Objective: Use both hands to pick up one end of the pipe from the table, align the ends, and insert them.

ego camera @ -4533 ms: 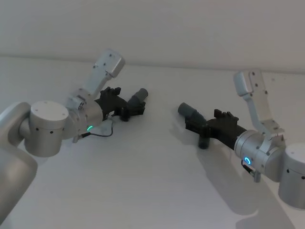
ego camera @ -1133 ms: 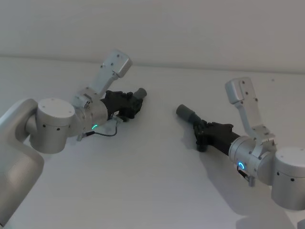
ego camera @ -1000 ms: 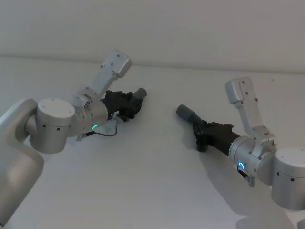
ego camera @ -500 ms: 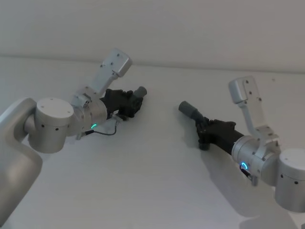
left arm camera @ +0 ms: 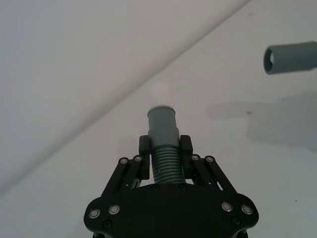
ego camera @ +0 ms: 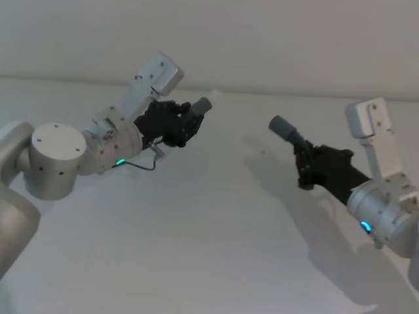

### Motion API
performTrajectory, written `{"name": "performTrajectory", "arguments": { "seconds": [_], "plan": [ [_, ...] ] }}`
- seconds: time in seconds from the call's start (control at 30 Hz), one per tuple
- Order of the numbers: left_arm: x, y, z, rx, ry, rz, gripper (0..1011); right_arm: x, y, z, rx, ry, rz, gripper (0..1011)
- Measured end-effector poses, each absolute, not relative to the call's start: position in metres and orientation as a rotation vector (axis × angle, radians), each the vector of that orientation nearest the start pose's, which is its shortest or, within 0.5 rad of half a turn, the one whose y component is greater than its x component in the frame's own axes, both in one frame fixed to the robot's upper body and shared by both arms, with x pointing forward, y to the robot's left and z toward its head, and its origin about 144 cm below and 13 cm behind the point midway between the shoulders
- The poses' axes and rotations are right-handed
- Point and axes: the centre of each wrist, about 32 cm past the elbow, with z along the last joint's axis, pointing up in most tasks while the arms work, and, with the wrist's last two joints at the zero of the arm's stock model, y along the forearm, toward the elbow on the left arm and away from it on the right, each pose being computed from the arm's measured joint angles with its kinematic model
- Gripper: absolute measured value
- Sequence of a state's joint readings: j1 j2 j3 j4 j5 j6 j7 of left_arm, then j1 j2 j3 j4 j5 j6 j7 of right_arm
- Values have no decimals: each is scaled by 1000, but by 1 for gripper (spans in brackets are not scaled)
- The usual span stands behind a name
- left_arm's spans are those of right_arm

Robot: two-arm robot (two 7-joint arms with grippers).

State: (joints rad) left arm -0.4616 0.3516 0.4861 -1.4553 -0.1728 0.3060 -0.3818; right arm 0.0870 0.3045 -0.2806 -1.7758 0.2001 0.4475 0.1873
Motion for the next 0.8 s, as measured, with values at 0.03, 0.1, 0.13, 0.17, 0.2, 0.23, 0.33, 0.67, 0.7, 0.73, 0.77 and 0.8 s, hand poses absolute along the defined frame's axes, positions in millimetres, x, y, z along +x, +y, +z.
{"name": "performTrajectory", "arguments": {
  "seconds": [0.03, 0.1, 0.13, 0.17, 0.2, 0.23, 0.33, 0.67, 0.7, 0.73, 0.77, 0.8],
  "plan": [
    [552, 203, 1241, 340, -156, 830, 347, 461, -216, 1216, -278, 55, -1088, 137],
    [552, 205, 1243, 332, -181, 814, 347, 459, -220, 1217, -275, 28, -1093, 137],
    [552, 207, 1247, 326, -207, 799, 347, 458, -225, 1219, -274, 1, -1098, 137],
    [552, 207, 1248, 322, -217, 791, 347, 457, -227, 1219, -272, -15, -1100, 137],
    [552, 209, 1250, 320, -230, 783, 347, 457, -227, 1219, -272, -15, -1100, 137],
    [552, 211, 1253, 313, -256, 763, 347, 455, -232, 1221, -272, -41, -1104, 137],
    [552, 214, 1258, 308, -293, 737, 347, 451, -242, 1224, -276, -98, -1110, 137],
    [553, 227, 1281, 308, -476, 587, 347, 443, -271, 1235, -302, -310, -1093, 136],
    [553, 228, 1283, 310, -492, 574, 347, 443, -274, 1237, -307, -340, -1085, 136],
    [553, 229, 1284, 312, -506, 564, 347, 442, -276, 1238, -308, -359, -1079, 136],
    [553, 230, 1287, 316, -534, 545, 347, 442, -278, 1238, -311, -374, -1073, 136],
    [553, 231, 1289, 321, -549, 535, 347, 442, -279, 1239, -314, -389, -1067, 136]
  ]
}}
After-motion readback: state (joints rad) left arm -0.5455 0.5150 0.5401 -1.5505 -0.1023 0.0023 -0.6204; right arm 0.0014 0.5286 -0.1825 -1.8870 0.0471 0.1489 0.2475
